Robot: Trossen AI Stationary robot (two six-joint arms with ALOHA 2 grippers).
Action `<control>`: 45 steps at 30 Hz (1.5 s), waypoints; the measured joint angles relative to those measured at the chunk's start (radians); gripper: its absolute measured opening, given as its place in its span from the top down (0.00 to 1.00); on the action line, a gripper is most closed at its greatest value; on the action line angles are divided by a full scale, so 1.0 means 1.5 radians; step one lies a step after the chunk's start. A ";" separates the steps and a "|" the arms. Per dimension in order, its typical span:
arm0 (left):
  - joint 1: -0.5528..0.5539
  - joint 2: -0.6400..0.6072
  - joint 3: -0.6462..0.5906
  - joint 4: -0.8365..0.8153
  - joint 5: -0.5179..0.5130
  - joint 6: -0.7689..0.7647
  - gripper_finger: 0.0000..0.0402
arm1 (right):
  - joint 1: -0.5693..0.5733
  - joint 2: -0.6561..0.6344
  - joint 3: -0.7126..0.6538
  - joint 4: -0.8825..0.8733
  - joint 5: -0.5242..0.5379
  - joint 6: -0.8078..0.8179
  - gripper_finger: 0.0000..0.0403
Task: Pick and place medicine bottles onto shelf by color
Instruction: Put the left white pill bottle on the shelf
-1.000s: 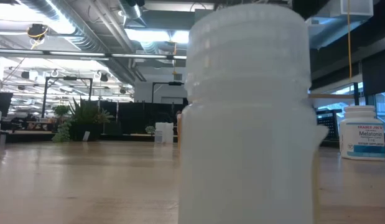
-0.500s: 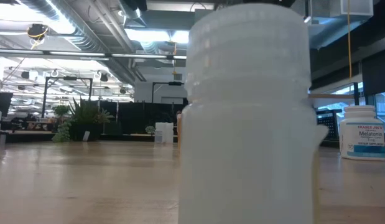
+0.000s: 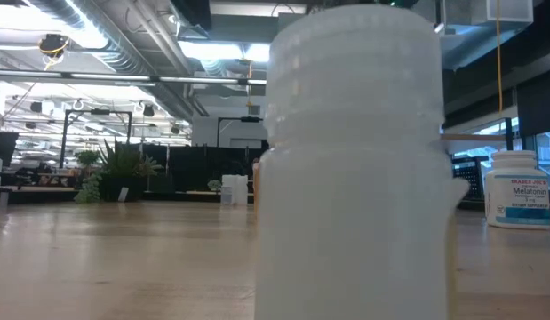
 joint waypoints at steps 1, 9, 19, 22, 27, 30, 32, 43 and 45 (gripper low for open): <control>-0.001 0.000 0.000 0.000 0.002 0.000 0.19 | -0.003 0.010 0.006 0.001 0.000 -0.002 0.51; 0.000 0.000 0.000 -0.003 0.019 0.000 0.19 | -0.030 0.049 0.019 0.005 0.004 -0.021 0.51; 0.000 0.000 0.000 -0.005 0.019 0.000 0.19 | -0.036 0.055 0.019 0.015 0.005 -0.032 0.51; 0.000 0.000 0.000 -0.005 0.021 -0.001 0.19 | -0.036 0.055 0.019 0.016 0.005 -0.034 0.51; 0.000 0.000 0.000 -0.005 0.021 -0.002 0.19 | -0.037 0.055 0.019 0.016 0.005 -0.033 0.51; 0.000 0.000 0.000 -0.005 0.022 -0.003 0.19 | -0.037 0.055 0.019 0.016 0.005 -0.033 0.51; 0.000 0.000 0.000 -0.005 0.022 -0.003 0.19 | -0.037 0.055 0.019 0.016 0.005 -0.032 0.51; -0.001 0.000 0.000 -0.005 0.040 -0.020 0.19 | -0.036 0.055 0.019 0.016 0.006 -0.031 0.43; -0.001 0.000 0.000 -0.005 0.040 -0.021 0.19 | -0.036 0.055 0.019 0.016 0.006 -0.031 0.41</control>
